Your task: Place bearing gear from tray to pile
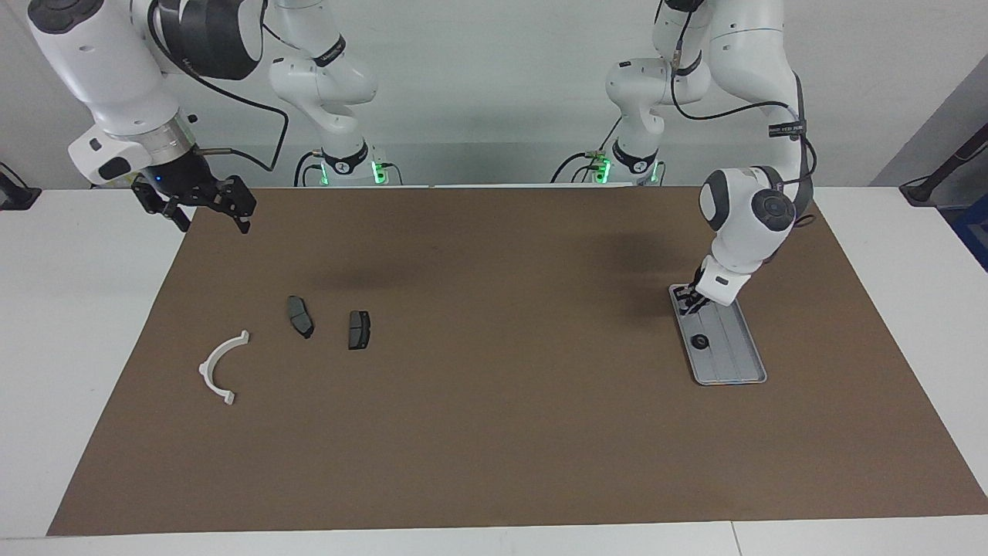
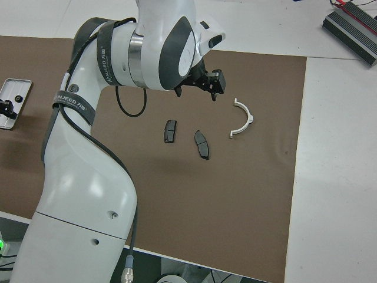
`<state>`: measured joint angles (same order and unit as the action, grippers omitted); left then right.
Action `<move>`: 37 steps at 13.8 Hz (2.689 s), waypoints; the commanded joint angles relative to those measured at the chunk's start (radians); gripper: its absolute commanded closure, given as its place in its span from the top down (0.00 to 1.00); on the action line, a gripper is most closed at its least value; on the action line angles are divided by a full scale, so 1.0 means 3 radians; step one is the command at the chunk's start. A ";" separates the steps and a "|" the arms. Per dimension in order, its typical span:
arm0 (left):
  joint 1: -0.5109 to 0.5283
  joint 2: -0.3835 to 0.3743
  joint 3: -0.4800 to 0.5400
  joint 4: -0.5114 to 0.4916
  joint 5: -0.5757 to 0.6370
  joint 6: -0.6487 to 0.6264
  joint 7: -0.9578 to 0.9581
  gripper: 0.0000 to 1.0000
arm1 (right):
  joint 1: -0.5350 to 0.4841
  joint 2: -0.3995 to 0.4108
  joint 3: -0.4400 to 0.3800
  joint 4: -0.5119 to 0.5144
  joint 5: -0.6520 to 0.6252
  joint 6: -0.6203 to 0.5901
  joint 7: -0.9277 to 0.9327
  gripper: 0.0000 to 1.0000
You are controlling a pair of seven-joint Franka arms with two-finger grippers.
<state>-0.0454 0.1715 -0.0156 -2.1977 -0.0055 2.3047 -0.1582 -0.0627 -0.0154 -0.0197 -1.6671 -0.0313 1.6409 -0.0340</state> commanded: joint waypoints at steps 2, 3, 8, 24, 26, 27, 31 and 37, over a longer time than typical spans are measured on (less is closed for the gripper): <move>-0.0012 -0.0004 0.0011 0.0079 -0.0033 -0.0032 -0.0030 0.00 | -0.0042 -0.0056 0.0020 -0.0078 0.0033 0.0058 -0.0101 1.00; -0.0017 0.0006 0.0011 0.0257 -0.0043 -0.0220 -0.0035 0.00 | -0.0037 -0.0056 0.0020 -0.0078 0.0033 0.0058 -0.0091 1.00; -0.0512 0.0082 0.0011 0.0832 -0.0197 -0.0591 -0.0943 0.00 | -0.0037 -0.0056 0.0020 -0.0083 0.0033 0.0068 -0.0091 1.00; -0.1766 0.0911 0.0037 0.1461 -0.0007 -0.0315 -0.2546 0.00 | -0.0042 -0.0056 0.0020 -0.0093 0.0033 0.0099 -0.0101 1.00; -0.1771 0.0916 0.0037 0.1430 -0.0007 -0.0273 -0.2551 0.00 | -0.0042 -0.0046 0.0025 -0.0093 0.0033 0.0134 -0.0101 1.00; -0.1781 0.0916 0.0037 0.1420 -0.0007 -0.0273 -0.2551 0.00 | -0.0037 -0.0036 0.0025 -0.0093 0.0033 0.0150 -0.0101 1.00; -0.1822 0.1008 0.0042 0.1410 -0.0012 -0.0232 -0.2607 0.06 | -0.0037 -0.0010 0.0025 -0.0093 0.0033 0.0216 -0.0106 1.00; -0.1853 0.1034 0.0047 0.1430 -0.0007 -0.0258 -0.2648 0.77 | -0.0047 -0.0015 0.0020 -0.0124 0.0033 0.0227 -0.0153 1.00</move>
<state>-0.5773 0.4702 -0.0210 -1.7670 -0.0213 2.2114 -0.9287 -0.0623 -0.0115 -0.0193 -1.6821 -0.0313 1.6853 -0.0448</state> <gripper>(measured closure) 0.709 0.000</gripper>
